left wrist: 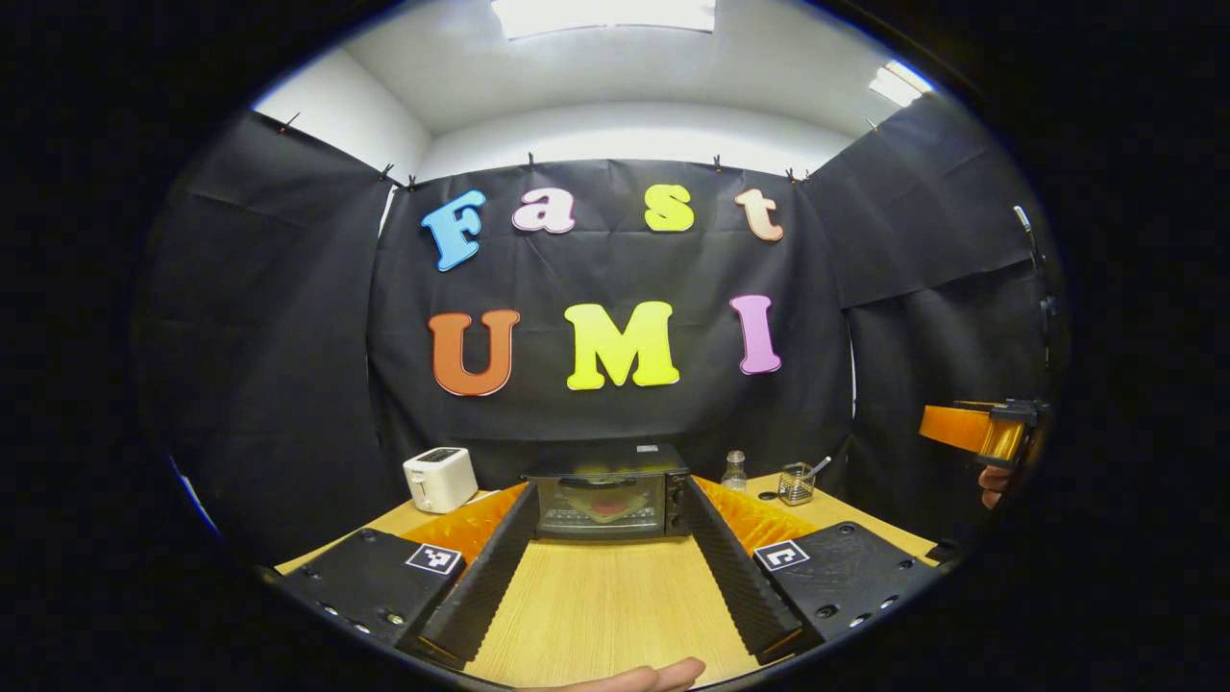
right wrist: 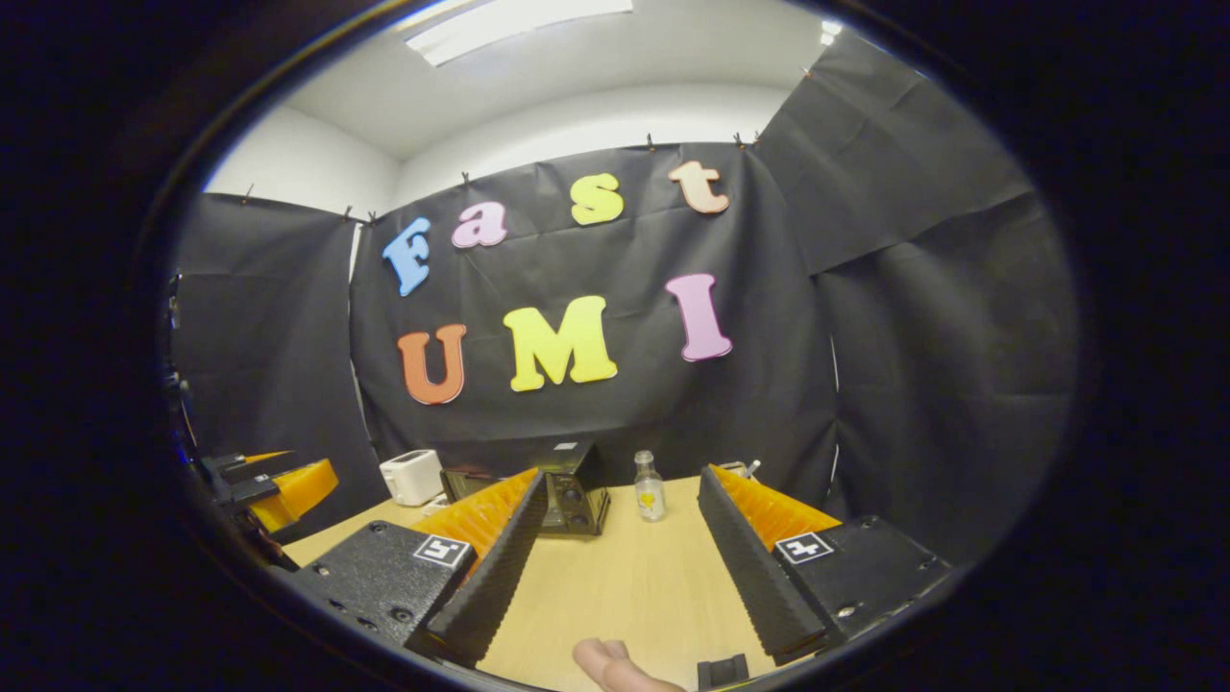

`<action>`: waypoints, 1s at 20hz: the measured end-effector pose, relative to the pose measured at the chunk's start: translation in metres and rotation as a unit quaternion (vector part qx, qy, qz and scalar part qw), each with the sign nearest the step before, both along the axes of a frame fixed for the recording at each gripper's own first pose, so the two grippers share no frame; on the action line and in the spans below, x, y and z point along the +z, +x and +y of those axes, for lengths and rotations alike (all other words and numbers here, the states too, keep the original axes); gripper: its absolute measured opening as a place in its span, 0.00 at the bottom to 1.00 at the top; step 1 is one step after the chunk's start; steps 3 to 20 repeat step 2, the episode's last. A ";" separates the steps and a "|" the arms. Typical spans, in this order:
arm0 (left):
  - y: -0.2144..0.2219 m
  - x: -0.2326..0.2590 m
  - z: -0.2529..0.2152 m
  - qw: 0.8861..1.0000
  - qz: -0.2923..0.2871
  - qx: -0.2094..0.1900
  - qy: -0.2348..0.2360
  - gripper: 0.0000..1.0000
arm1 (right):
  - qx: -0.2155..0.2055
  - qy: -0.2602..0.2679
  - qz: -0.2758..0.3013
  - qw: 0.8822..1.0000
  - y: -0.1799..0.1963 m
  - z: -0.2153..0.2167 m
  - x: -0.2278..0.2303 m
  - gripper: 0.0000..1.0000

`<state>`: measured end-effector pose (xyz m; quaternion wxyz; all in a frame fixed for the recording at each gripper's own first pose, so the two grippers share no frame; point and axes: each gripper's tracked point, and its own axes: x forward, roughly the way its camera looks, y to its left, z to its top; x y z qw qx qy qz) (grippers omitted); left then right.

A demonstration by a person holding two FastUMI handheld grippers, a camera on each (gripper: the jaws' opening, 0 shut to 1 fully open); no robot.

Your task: Open the electric oven with the left hand, put the food in, and close the electric oven.

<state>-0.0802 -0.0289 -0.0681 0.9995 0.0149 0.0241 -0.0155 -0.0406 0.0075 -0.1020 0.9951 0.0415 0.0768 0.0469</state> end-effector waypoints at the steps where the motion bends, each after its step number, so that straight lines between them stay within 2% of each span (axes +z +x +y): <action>1: 0.001 0.002 0.000 1.000 -0.002 -0.002 -0.001 0.95 | -0.003 0.000 -0.002 1.000 0.000 -0.001 0.001 0.95; 2: 0.000 0.002 0.003 1.000 -0.003 0.001 0.001 0.89 | -0.009 -0.002 -0.004 1.000 -0.001 -0.004 0.002 0.95; 20: 0.000 0.002 0.003 1.000 -0.003 0.001 0.001 0.89 | -0.009 -0.002 -0.004 1.000 -0.001 -0.004 0.002 0.95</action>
